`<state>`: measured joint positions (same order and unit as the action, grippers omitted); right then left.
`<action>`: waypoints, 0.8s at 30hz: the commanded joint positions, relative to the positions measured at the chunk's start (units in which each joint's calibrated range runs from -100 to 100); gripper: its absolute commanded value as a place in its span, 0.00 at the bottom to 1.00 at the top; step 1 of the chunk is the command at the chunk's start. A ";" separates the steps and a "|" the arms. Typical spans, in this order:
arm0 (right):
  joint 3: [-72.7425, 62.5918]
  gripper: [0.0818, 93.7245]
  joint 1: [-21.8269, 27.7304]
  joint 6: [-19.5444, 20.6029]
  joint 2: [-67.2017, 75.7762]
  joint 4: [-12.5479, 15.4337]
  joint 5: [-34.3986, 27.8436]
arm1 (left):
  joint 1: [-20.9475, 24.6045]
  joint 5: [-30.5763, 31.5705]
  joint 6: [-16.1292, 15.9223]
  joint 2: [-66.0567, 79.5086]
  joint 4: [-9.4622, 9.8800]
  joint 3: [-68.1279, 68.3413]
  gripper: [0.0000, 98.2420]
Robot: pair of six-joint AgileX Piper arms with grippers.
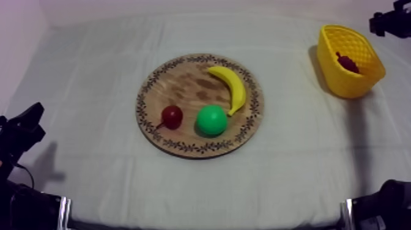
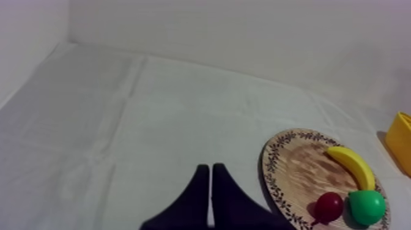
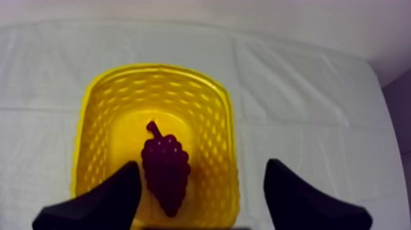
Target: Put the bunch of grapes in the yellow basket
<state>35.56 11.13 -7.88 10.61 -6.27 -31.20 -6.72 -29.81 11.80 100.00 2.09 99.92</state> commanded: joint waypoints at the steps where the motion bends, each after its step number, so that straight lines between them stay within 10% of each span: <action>1: 7.96 0.60 -0.37 0.68 8.36 -0.92 2.75 | 0.03 -0.01 0.00 0.00 -0.02 -0.03 0.00; 24: 48.82 0.35 -6.77 3.34 55.45 -3.94 11.34 | 0.03 -0.01 0.00 0.00 -0.02 -0.03 0.00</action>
<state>82.18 4.58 -4.76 61.61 -10.33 -19.89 -6.72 -29.81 11.80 100.00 2.09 99.92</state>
